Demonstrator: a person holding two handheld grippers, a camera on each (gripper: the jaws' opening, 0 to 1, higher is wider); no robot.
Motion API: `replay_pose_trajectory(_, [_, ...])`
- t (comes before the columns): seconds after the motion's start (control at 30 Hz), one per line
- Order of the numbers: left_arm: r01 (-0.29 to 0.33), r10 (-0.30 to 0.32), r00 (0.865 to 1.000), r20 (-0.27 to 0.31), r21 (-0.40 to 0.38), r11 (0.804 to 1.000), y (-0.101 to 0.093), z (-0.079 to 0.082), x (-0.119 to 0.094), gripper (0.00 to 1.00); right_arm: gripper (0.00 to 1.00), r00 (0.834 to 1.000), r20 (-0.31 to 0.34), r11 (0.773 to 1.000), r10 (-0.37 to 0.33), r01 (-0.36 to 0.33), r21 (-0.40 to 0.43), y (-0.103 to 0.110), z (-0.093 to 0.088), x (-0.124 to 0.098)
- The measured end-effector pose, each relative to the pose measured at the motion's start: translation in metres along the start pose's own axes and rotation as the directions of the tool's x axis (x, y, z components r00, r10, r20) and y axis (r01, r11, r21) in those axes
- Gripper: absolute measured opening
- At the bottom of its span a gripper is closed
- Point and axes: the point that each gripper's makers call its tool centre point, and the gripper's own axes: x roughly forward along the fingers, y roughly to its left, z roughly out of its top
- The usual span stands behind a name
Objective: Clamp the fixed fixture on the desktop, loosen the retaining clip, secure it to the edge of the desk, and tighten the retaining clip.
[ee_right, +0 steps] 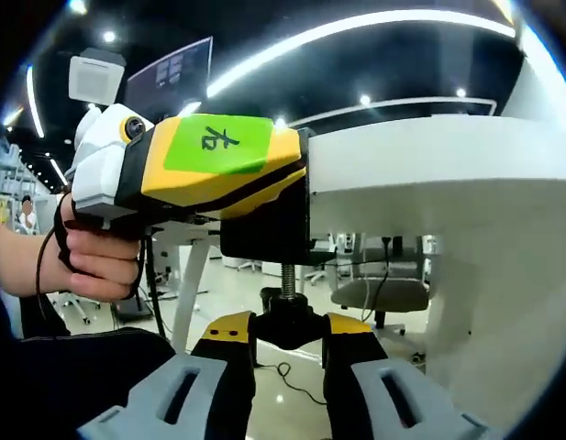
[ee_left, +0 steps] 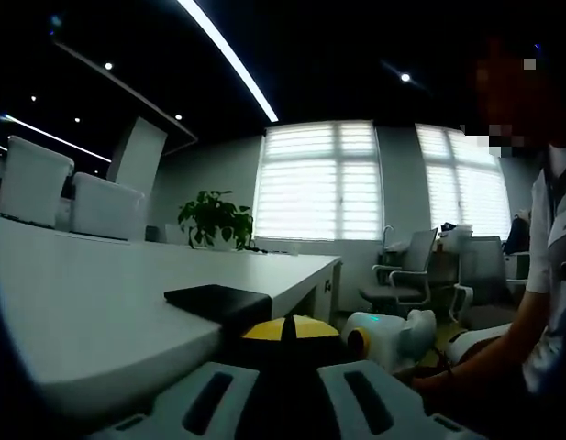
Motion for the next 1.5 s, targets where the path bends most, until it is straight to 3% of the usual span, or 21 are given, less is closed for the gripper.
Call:
replay_pose_trajectory(0.17, [0.002,-0.002,1.0,0.005,0.0,1.0,0.0,0.0,0.0,0.01,0.25,0.99,-0.008,0.99,0.143,-0.143,-0.008,0.005,0.0,0.002])
replay_pose_trajectory(0.37, [0.004,-0.004,1.0,0.005,0.002,1.0,-0.001,0.0,-0.001,0.01,0.26,0.972,-0.003,0.972,0.236,-0.236,0.005,0.006,0.0,0.004])
replay_pose_trajectory(0.43, [0.004,-0.004,1.0,0.004,0.003,1.0,0.0,0.0,-0.001,0.01,0.26,0.976,-0.005,0.976,0.219,-0.219,0.017,0.007,0.0,0.002])
replay_pose_trajectory(0.5, [0.003,-0.003,1.0,0.004,0.004,1.0,0.0,0.0,-0.001,0.01,0.31,0.995,-0.018,0.994,0.096,-0.095,0.052,-0.003,0.0,-0.002])
replay_pose_trajectory(0.53, [0.003,-0.003,1.0,0.004,0.004,1.0,0.0,0.0,-0.001,0.01,0.35,1.0,0.011,0.995,0.026,-0.027,0.092,-0.008,0.006,-0.006])
replay_pose_trajectory(0.63, [0.002,-0.002,1.0,0.003,0.005,1.0,0.0,0.0,-0.001,0.01,0.41,0.986,0.051,0.964,-0.158,0.143,0.225,-0.019,0.02,-0.025])
replay_pose_trajectory(0.73, [0.002,-0.002,1.0,0.006,0.007,1.0,0.0,0.0,-0.001,0.01,0.41,0.983,0.03,0.981,-0.181,0.178,0.082,-0.002,0.023,-0.022])
replay_pose_trajectory(0.8, [0.001,-0.001,1.0,0.008,0.007,1.0,0.0,0.0,-0.001,0.01,0.41,0.97,0.015,0.97,-0.241,0.241,0.02,-0.001,0.023,-0.02])
replay_pose_trajectory(0.87, [0.0,0.0,1.0,0.008,0.006,1.0,0.0,0.0,-0.001,0.01,0.4,0.966,0.004,0.965,-0.26,0.259,0.047,0.002,0.018,-0.008])
replay_pose_trajectory(0.9, [-0.001,0.001,1.0,0.006,0.007,1.0,0.0,0.0,-0.001,0.01,0.38,0.958,-0.047,0.957,-0.283,0.285,0.053,-0.001,0.007,-0.004])
replay_pose_trajectory(0.93, [-0.004,0.004,1.0,0.005,0.008,1.0,0.001,0.0,-0.001,0.01,0.34,0.956,-0.072,0.955,-0.283,0.289,0.075,0.0,0.001,-0.002])
replay_pose_trajectory(0.97, [-0.007,0.006,1.0,0.007,0.009,1.0,0.001,0.0,-0.001,0.01,0.32,0.956,-0.022,0.953,-0.293,0.294,0.079,-0.002,0.008,0.002])
replay_pose_trajectory(1.03, [-0.012,0.012,1.0,0.011,0.008,1.0,0.001,0.0,-0.001,0.01,0.24,0.951,-0.022,0.947,-0.307,0.308,0.096,-0.007,0.007,-0.004])
replay_pose_trajectory(1.23, [-0.004,0.004,1.0,0.015,-0.002,1.0,0.001,-0.002,0.001,0.01,0.24,0.962,-0.016,0.958,-0.274,0.274,0.078,-0.006,0.008,-0.006])
replay_pose_trajectory(1.5, [-0.004,0.004,1.0,0.007,0.008,1.0,0.001,-0.003,0.002,0.01,0.24,0.989,0.015,0.988,-0.146,0.145,0.057,-0.004,0.009,-0.003])
